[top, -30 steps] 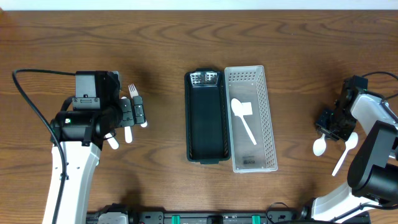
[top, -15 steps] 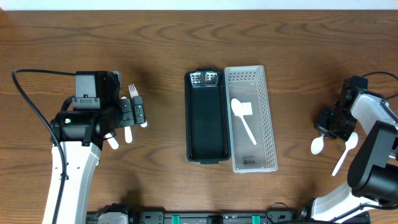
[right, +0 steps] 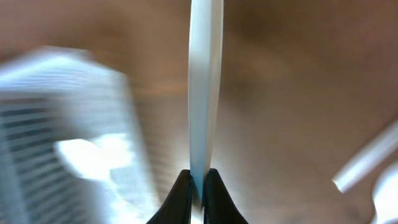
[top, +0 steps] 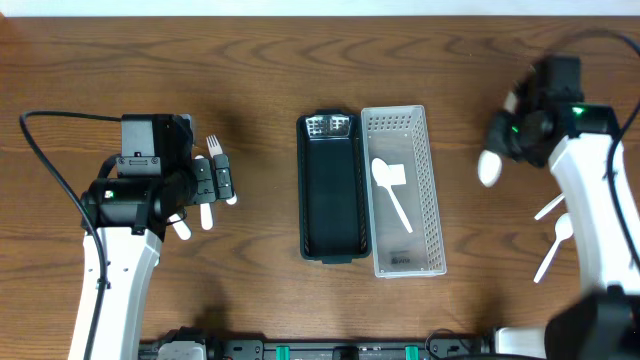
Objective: Pack container
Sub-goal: 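Carry the spoon left and release it into the white mesh tray, then return the right gripper to the spoons and grasp another white spoon, then carry the spoon over the white mesh tray and open the gripper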
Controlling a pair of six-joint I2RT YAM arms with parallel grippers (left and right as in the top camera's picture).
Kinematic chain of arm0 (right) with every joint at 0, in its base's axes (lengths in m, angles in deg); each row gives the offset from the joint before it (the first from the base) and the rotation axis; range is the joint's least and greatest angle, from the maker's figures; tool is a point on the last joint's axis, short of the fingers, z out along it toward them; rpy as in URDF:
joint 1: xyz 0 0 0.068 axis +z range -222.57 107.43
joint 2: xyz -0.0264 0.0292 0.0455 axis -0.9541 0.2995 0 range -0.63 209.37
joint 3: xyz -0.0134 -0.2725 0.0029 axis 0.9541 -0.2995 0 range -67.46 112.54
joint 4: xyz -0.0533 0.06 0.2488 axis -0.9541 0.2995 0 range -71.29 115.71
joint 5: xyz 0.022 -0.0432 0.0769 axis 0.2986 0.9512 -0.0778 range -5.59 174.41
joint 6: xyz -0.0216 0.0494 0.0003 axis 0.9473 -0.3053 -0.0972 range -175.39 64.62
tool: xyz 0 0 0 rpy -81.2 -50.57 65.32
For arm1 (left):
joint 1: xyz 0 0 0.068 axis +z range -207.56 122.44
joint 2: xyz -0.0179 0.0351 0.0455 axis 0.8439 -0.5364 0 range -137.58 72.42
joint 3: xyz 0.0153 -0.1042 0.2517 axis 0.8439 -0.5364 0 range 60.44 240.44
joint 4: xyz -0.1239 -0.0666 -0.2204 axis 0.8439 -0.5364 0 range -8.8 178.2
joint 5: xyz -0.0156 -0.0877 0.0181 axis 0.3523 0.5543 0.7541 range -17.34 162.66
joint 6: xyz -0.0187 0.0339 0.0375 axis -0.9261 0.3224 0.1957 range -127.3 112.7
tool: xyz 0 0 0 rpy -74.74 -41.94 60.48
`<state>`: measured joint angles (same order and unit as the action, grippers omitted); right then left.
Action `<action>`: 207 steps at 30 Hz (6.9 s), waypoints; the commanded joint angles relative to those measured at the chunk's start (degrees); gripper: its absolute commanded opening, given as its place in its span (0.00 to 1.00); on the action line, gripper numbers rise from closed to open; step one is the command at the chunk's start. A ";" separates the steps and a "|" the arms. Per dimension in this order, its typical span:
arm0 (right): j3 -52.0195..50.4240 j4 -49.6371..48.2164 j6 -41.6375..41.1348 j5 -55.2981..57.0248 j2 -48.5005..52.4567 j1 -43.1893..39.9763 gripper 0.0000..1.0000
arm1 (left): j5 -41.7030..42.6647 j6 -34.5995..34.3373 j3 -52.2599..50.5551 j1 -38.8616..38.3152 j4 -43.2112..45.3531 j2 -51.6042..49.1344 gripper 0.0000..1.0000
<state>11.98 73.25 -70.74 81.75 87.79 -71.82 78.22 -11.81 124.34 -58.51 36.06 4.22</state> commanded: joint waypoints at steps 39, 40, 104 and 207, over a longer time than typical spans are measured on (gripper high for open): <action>10.58 8.92 -9.14 14.14 3.21 11.28 0.55 | -0.72 0.85 0.83 0.24 -0.11 -0.28 0.98; 10.54 9.62 -10.25 14.16 1.42 8.92 0.57 | -0.72 0.85 0.83 0.24 -0.09 -0.28 0.98; -22.56 -9.01 -4.72 7.34 16.17 -35.63 0.68 | -0.72 1.03 0.83 0.24 -0.04 -0.28 0.98; 10.71 4.59 -10.05 12.24 2.86 -1.60 0.49 | -0.72 1.44 0.83 0.24 1.20 -0.28 0.98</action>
<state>23.37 75.97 -76.64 91.46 89.39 -67.51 78.22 -11.35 124.34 -58.51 37.26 4.17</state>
